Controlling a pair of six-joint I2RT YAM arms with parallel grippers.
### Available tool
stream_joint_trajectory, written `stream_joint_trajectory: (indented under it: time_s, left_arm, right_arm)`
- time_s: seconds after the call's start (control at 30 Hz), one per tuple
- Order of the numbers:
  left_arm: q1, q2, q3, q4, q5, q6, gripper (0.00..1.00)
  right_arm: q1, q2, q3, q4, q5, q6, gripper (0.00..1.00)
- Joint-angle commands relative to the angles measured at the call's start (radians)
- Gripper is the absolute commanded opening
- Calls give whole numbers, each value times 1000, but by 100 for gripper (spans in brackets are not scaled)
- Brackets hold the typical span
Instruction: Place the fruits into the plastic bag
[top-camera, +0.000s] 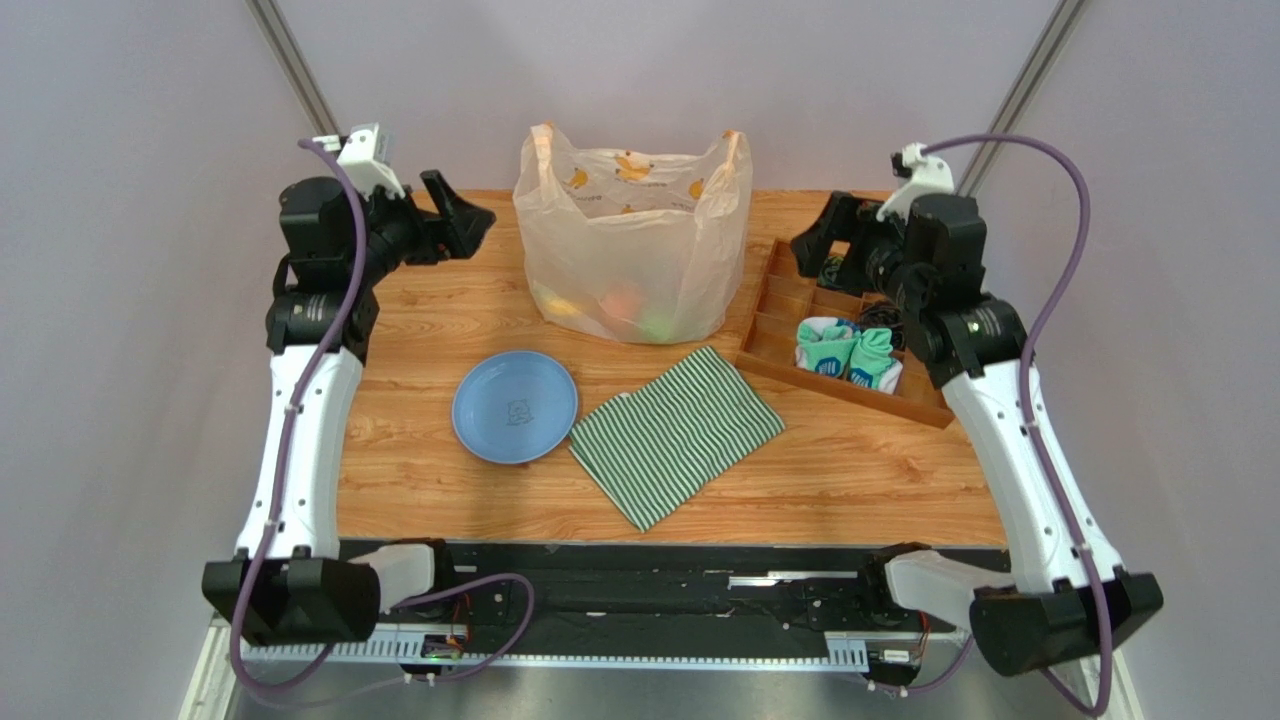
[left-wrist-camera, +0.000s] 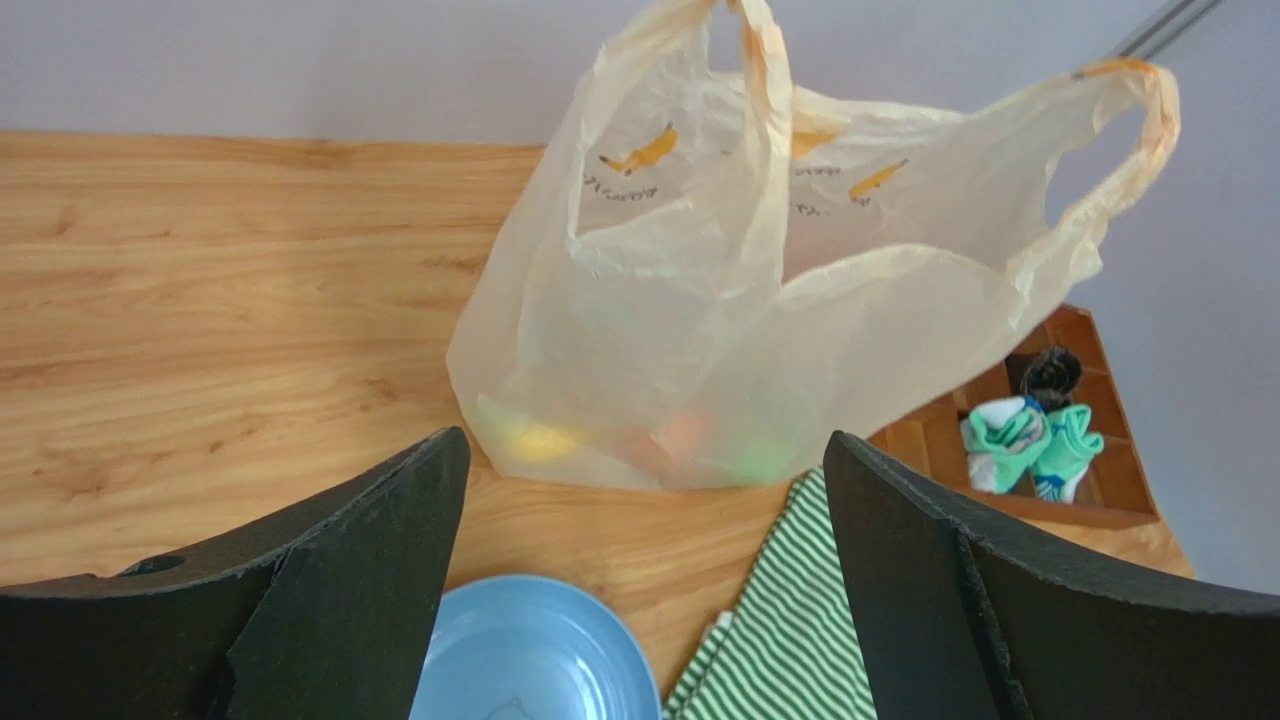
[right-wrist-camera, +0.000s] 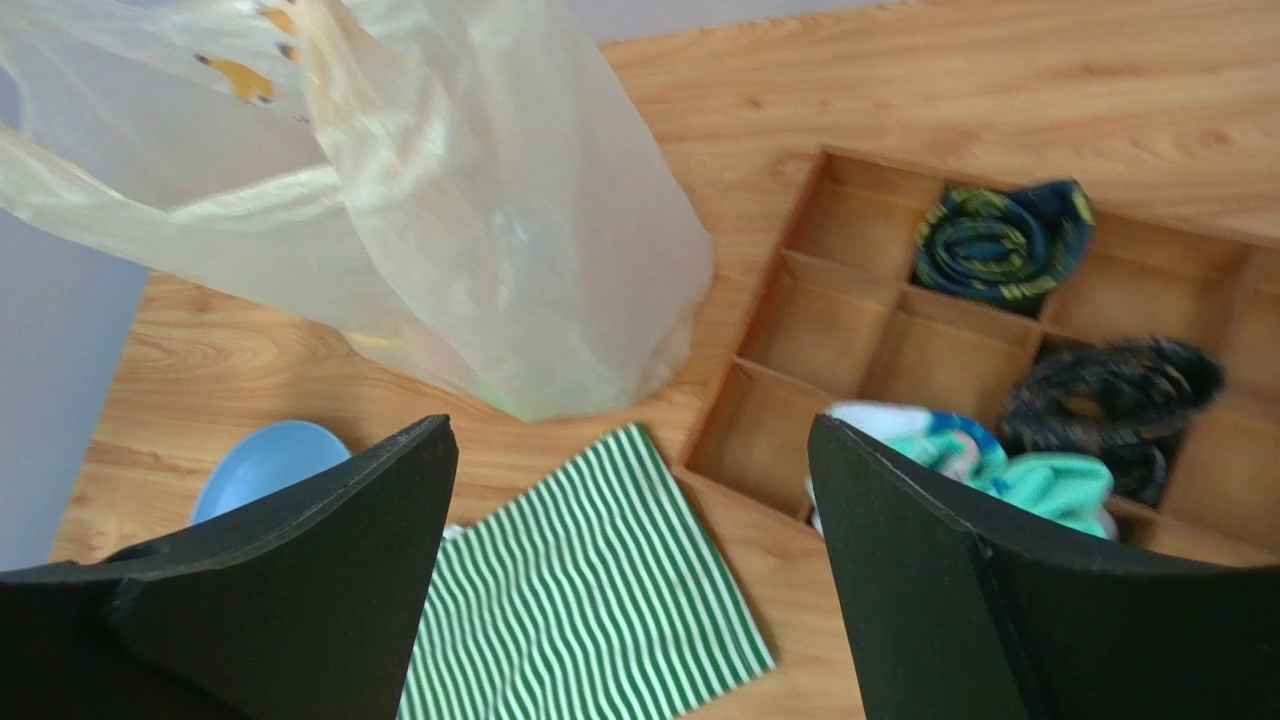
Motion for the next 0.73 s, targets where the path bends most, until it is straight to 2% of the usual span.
stream_joint_trajectory:
  time_s: [0.0,0.23,0.37,0.5,0.7]
  left_arm:
    - [0,-146,-70,-75,31,117,97]
    - [0,-387,-318,-31,-21,157,98]
    - [0,-474,-381,0,-85,165,98]
    - [0,-502,-406,4,-128,182,98]
    - [0,-501,-435,23,-110,159,99]
  right_arm:
    - [-5,-162,-144,-9,151,-16,91]
    - [-5,-335,-362,-5,191,1,91]
    - [-5,-383,-418,1,196,12,91]
    - [-5,-402,-441,3,200,15,91]
    - [-5,-403,-445,4,210,17,91]
